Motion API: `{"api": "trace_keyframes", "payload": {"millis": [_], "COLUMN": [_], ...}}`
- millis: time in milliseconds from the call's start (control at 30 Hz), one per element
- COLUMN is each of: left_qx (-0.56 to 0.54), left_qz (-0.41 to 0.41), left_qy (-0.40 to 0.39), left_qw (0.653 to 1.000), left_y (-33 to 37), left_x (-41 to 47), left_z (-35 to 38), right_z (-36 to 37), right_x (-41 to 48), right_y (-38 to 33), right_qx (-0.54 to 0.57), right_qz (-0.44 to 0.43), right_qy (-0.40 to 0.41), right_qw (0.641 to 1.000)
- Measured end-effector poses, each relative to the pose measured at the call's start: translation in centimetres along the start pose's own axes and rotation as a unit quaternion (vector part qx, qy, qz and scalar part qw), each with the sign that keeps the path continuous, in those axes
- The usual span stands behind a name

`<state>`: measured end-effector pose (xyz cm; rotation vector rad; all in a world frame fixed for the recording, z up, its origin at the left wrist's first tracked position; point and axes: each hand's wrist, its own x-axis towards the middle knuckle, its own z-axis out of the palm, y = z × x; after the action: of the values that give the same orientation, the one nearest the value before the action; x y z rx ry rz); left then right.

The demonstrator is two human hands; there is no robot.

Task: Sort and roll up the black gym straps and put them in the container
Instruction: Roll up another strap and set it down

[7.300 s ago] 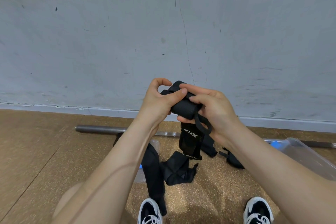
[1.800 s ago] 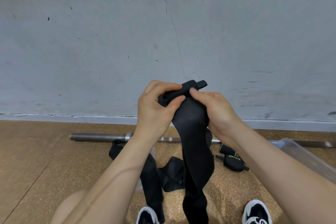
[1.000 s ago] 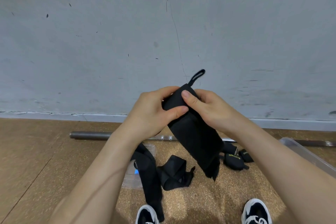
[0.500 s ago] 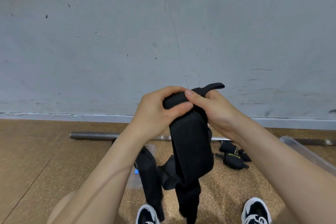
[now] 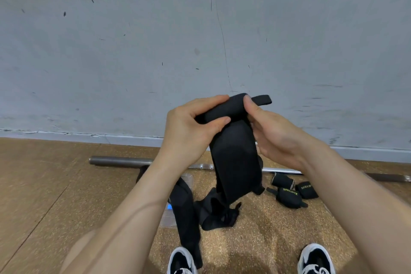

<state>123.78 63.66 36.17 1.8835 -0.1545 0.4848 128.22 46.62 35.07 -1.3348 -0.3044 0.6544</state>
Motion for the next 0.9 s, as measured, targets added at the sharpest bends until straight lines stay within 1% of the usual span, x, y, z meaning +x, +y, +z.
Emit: {"api": "trace_keyframes", "payload": {"millis": [67,133,200,233,300,367,433,500,600,667,800,900], "left_qx": [0.037,0.073,0.095,0.096,0.068,0.02,-0.019,-0.054,-0.1,-0.114,-0.117,-0.114], "left_qz": [0.059,0.101,0.123,0.122,0.083,0.012,-0.057,-0.105,-0.119,-0.119,-0.111,-0.106], "left_qy": [0.003,0.007,0.007,0.002,-0.021,-0.05,-0.073,-0.077,-0.027,0.002,0.011,0.003], "left_qw": [0.998,0.992,0.988,0.988,0.994,0.998,0.996,0.99,0.987,0.986,0.987,0.988], "left_y": [-0.3,-0.7,-1.1,-1.0,-0.7,-0.1,0.0,0.0,0.0,0.0,0.0,-0.2], "left_x": [-0.3,-0.4,-0.4,-0.4,-0.2,-0.1,0.1,0.2,0.4,0.5,0.5,0.5], "left_z": [0.3,0.5,0.5,0.6,0.5,0.2,0.0,0.0,0.4,0.6,0.8,0.9], "right_z": [0.4,0.7,0.8,0.7,0.5,0.3,0.3,0.5,0.8,1.1,1.7,1.6], "right_x": [0.2,0.4,0.4,0.3,0.1,0.0,-0.2,-0.2,0.2,0.5,0.7,0.5], "right_y": [0.1,0.3,0.5,0.5,0.4,0.3,0.1,0.2,0.6,1.0,1.3,1.2], "right_qx": [0.041,0.057,0.068,0.072,0.072,0.066,0.058,0.048,0.019,-0.042,-0.162,-0.195], "right_qz": [-0.01,-0.027,-0.041,-0.047,-0.063,-0.087,-0.109,-0.119,-0.086,-0.064,-0.076,-0.095], "right_qy": [0.003,0.013,0.033,0.039,0.039,0.033,0.034,0.053,0.11,0.137,0.175,0.165], "right_qw": [0.999,0.998,0.996,0.996,0.995,0.993,0.992,0.99,0.99,0.988,0.968,0.962]}}
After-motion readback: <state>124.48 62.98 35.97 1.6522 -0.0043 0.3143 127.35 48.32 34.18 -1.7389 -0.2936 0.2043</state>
